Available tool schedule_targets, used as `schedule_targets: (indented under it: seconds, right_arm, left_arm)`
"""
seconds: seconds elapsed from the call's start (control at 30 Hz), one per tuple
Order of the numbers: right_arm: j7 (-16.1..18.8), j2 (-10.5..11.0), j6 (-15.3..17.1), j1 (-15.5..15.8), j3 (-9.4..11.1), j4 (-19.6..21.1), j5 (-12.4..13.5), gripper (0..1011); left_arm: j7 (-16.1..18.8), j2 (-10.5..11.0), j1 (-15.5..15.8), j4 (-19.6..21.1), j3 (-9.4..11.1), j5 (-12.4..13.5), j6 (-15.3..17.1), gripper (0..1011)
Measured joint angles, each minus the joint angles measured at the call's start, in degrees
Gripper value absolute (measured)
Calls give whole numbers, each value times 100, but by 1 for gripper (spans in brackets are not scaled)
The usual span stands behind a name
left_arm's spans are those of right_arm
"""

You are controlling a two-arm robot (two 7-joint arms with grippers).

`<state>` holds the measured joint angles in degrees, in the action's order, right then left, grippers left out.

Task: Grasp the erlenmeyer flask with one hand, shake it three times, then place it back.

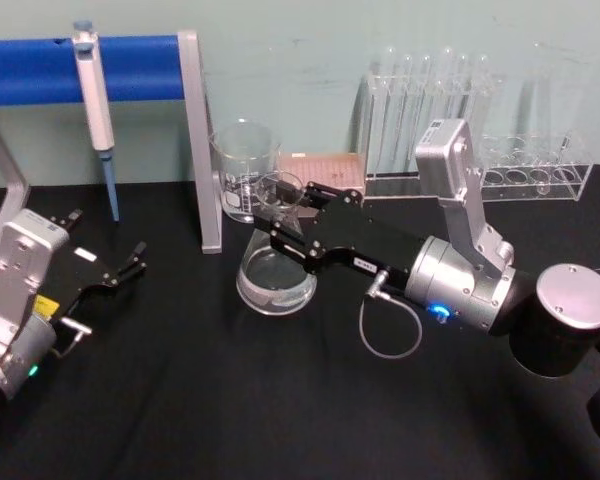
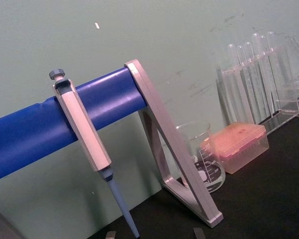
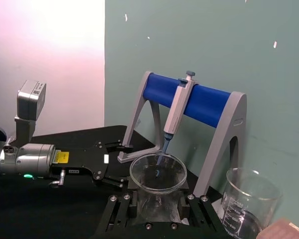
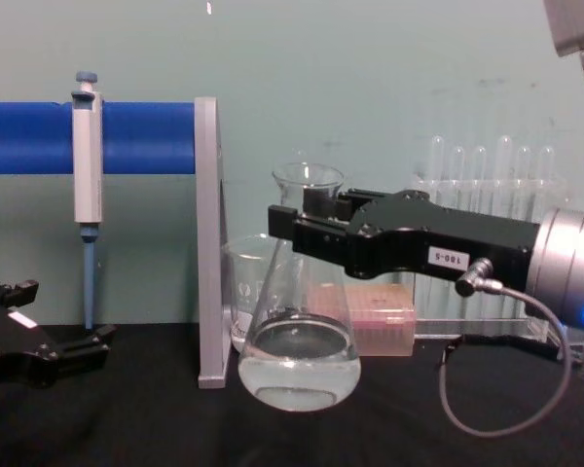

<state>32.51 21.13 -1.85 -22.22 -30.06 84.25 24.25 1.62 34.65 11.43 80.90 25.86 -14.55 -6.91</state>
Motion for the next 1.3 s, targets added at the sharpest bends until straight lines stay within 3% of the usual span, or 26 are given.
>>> schedule_targets:
  seconds: [1.3]
  right_arm:
    - [277,165,-12,130,-180,-492,117,450]
  left_arm:
    - [0,0,0,0,0,0,0,1001]
